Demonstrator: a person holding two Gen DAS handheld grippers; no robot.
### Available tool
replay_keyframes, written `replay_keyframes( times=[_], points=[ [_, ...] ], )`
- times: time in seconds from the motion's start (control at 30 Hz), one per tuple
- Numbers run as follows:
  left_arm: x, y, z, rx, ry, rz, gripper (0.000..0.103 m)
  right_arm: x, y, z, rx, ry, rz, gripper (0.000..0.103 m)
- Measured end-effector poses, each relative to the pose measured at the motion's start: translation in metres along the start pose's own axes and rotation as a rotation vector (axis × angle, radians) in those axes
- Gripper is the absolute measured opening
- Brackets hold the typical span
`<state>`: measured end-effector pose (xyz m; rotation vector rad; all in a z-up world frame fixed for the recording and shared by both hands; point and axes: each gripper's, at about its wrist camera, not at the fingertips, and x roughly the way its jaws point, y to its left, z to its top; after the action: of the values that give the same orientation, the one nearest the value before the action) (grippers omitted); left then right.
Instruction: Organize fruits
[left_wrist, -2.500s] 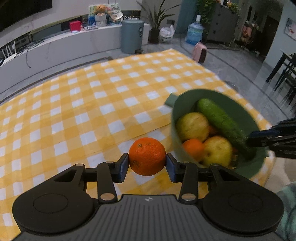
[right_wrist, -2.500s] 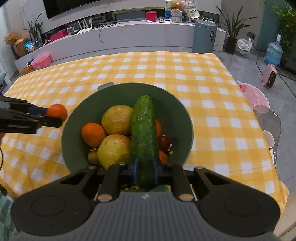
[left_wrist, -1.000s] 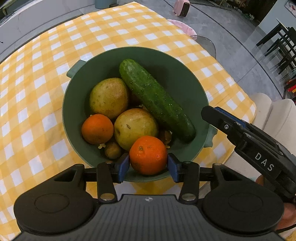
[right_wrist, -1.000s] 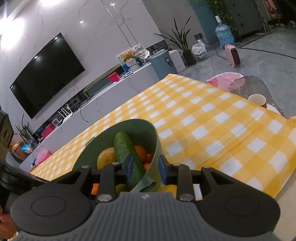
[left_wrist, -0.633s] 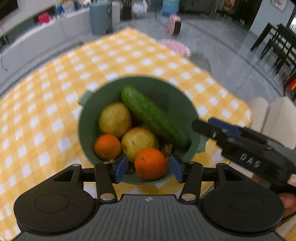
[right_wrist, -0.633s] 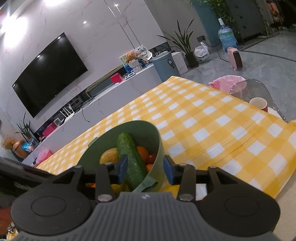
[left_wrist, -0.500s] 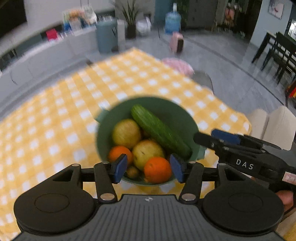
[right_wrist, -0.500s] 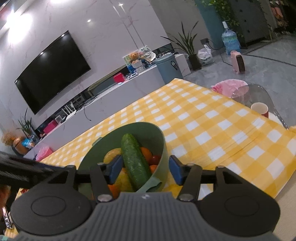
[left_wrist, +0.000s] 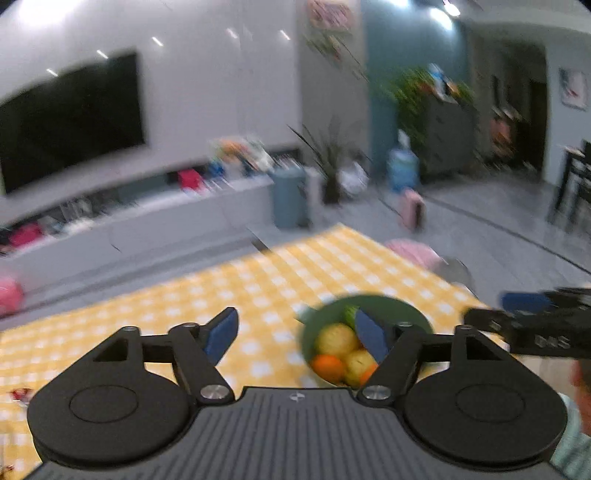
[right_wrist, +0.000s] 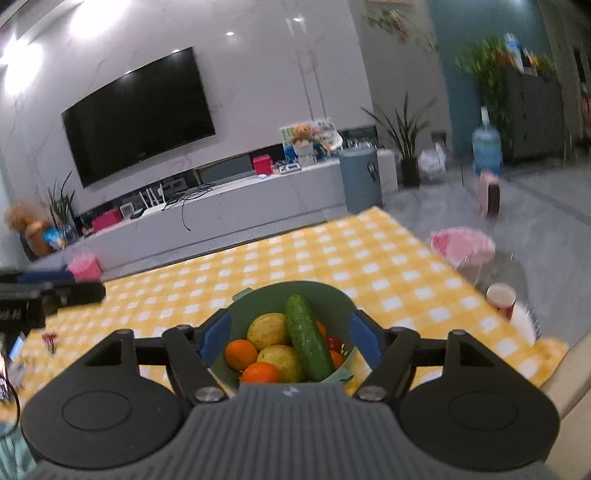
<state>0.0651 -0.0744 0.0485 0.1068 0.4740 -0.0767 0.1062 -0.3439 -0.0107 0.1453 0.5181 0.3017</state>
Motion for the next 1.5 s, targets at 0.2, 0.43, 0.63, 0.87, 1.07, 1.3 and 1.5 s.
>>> replay_keyframes(
  times=[0.2,0.43,0.63,0.87,1.07,1.3,1.5],
  points=[
    [-0.030,-0.003,-0.023,-0.001,-0.068,0.096,0.093,-0.040,0.035,-0.016,-0.099,-0.053,0.004,0.072],
    [-0.038,-0.013,-0.053,0.008,-0.019,0.108,0.093,-0.067,0.063,-0.052,-0.183,-0.104,-0.003,0.072],
    [-0.036,-0.008,-0.078,-0.044,0.062,0.097,0.093,-0.077,0.075,-0.086,-0.229,-0.119,-0.024,0.072],
    [-0.039,-0.004,-0.105,-0.081,0.097,0.092,0.093,-0.082,0.077,-0.122,-0.226,-0.144,-0.071,0.075],
    [-0.040,-0.007,-0.118,-0.071,0.112,0.098,0.093,-0.075,0.072,-0.131,-0.184,-0.122,-0.074,0.077],
    [-0.039,-0.007,-0.120,-0.069,0.116,0.103,0.093,-0.068,0.076,-0.136,-0.202,-0.089,-0.063,0.077],
    [-0.037,-0.004,-0.122,-0.070,0.125,0.106,0.093,-0.062,0.074,-0.136,-0.190,-0.066,-0.061,0.077]
  ],
)
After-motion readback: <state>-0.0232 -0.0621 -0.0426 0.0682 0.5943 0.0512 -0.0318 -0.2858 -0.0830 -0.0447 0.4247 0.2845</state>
